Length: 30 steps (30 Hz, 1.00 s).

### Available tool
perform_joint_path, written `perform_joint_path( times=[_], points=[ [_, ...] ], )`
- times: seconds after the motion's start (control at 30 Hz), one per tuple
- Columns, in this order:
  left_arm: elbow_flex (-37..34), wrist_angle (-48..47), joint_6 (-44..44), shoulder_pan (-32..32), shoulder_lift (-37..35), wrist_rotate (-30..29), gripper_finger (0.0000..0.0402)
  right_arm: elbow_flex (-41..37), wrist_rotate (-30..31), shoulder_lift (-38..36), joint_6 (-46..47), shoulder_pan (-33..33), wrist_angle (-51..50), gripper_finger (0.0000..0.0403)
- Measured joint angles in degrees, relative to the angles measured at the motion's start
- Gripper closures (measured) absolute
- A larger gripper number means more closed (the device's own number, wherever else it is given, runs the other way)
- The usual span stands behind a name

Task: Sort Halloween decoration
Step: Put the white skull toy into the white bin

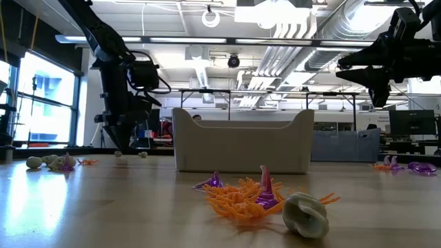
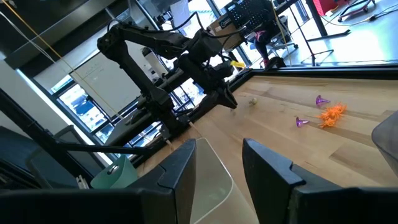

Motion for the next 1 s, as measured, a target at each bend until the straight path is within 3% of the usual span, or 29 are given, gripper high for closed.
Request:
perform_joint_path(
  times=[0.43, 0.6, 1.0],
  points=[
    [0.1, -2.6, 4.8, -0.7, -1.0, 0.1, 0.0355, 0.0, 0.0, 0.0, 0.0, 0.0, 0.0, 0.0277],
    [0.1, -3.5, 2.7, -0.9, -1.0, 2.3, 0.0352, 0.0, 0.0, 0.0, 0.0, 0.0, 0.0, 0.0277],
    [0.2, -2.1, -12.1, -1.0, -1.0, 2.6, 0.0249, 0.0, 0.0, 0.0, 0.0, 0.0, 0.0, 0.0277]
  ],
)
